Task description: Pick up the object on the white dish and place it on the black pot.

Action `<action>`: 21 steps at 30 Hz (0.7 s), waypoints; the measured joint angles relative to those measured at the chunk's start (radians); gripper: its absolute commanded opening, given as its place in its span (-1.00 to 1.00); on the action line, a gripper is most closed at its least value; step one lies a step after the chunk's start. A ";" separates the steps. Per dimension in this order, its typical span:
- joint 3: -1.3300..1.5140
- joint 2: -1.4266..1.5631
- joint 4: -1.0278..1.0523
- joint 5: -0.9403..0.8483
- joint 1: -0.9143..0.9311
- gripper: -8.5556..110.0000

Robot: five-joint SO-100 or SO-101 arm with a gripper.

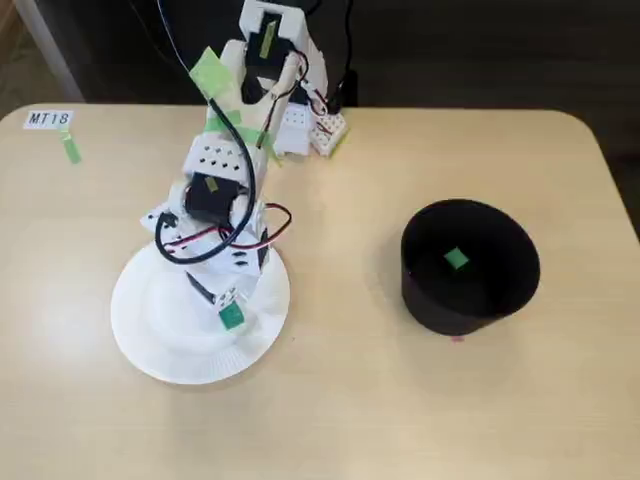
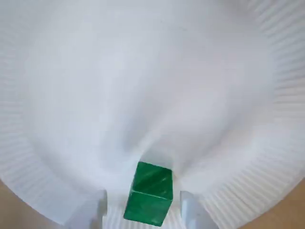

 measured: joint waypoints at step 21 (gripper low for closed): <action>-0.135 -0.049 0.044 0.003 -0.003 -0.86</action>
